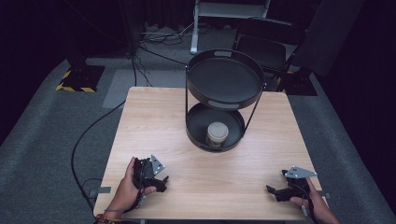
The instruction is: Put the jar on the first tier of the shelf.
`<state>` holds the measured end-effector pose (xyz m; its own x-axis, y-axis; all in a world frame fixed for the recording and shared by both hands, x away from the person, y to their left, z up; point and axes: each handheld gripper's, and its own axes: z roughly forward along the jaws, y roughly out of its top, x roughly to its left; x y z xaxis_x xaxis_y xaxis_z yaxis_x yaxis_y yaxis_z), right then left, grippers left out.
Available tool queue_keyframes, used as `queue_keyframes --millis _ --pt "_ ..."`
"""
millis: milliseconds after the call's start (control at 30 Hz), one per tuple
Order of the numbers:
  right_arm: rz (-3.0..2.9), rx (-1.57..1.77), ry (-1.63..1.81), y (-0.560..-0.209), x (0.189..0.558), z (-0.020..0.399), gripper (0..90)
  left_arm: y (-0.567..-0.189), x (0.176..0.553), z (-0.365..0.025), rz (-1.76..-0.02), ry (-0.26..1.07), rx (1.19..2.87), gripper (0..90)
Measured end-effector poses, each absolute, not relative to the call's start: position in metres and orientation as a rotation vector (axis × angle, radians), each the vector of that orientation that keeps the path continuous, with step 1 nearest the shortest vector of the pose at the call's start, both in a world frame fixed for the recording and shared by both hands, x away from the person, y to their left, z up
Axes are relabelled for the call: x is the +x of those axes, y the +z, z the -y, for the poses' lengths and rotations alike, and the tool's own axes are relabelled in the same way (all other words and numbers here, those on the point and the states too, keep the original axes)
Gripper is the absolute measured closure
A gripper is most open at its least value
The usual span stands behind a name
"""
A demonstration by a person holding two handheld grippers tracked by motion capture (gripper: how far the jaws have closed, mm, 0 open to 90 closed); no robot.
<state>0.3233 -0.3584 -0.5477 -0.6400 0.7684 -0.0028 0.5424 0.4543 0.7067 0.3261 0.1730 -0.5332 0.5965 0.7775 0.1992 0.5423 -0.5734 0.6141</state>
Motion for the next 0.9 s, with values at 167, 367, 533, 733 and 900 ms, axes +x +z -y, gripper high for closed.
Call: queue_keyframes --millis 167,367,533,733,900 --pt "-2.387 1.117 0.986 -0.548 0.323 0.358 0.0 -0.539 0.322 -0.192 -1.106 0.534 2.249 2.0" --pt "-2.387 1.117 0.986 -0.548 0.323 0.358 0.0 -0.547 0.319 -0.208 -1.148 0.442 2.151 1.5" --pt "-2.387 1.114 0.986 -0.548 0.323 0.358 0.0 -0.547 0.318 -0.209 -1.154 0.441 2.15 1.5" --pt "-2.387 1.114 0.987 -0.548 0.324 0.358 0.0 -0.547 0.318 -0.209 -1.151 0.44 2.154 0.8" --pt "-2.387 1.113 0.987 -0.548 0.324 0.358 0.0 -0.547 0.319 -0.209 -1.15 0.44 2.155 0.5"
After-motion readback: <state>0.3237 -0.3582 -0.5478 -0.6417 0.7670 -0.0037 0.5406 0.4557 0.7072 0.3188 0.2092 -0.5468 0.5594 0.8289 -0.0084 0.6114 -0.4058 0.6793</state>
